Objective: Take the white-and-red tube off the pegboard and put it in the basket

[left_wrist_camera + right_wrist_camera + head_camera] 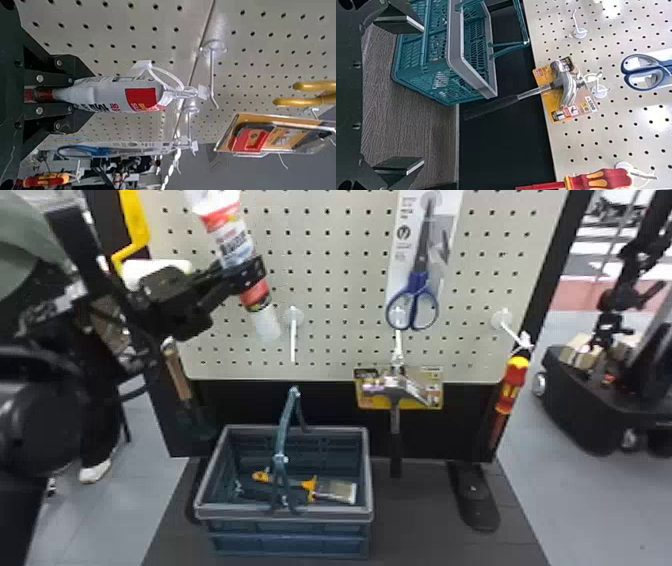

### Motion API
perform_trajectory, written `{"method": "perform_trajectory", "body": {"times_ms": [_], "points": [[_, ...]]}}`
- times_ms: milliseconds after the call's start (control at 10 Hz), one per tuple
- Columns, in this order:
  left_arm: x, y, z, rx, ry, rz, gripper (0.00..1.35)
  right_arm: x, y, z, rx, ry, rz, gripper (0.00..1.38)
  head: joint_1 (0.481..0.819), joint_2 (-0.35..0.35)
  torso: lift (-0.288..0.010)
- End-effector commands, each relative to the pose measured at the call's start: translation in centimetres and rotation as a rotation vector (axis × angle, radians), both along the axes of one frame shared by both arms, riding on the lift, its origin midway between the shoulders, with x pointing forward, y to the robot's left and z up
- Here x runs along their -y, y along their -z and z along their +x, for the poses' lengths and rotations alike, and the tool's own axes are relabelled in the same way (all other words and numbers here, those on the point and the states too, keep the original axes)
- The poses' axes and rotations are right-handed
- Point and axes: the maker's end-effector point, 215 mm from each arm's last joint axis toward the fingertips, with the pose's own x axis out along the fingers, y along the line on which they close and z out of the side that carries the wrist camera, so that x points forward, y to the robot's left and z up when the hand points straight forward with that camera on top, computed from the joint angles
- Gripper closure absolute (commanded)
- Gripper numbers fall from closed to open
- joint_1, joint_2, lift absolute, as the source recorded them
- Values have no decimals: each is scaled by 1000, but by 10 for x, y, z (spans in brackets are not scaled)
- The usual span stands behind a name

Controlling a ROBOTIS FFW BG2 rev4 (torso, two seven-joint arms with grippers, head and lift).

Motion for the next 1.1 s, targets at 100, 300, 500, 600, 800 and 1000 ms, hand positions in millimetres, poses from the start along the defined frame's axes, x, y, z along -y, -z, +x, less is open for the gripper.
{"method": "perform_trajectory", "body": {"times_ms": [100, 300, 500, 600, 800, 1000], "points": [[-33, 42, -1, -58, -79, -35, 1174, -1, 1, -1, -4, 0, 1, 130, 549, 0, -100], [-44, 71, -5, -104, -115, -67, 1174, -1, 1, 0, -4, 1, 2, 130, 549, 0, -100], [-50, 102, -9, -160, -151, -101, 1174, -2, 1, 0, -3, 3, 5, 130, 549, 0, -100], [-53, 118, -10, -188, -167, -109, 1174, -2, 1, 0, -3, 4, 4, 130, 549, 0, -100], [-58, 147, -13, -241, -183, -138, 1174, -2, 2, -1, -6, 5, 8, 130, 549, 0, -100], [-62, 164, -16, -260, -200, -156, 1174, -3, 1, 0, -3, 6, 9, 130, 549, 0, -100]]}}
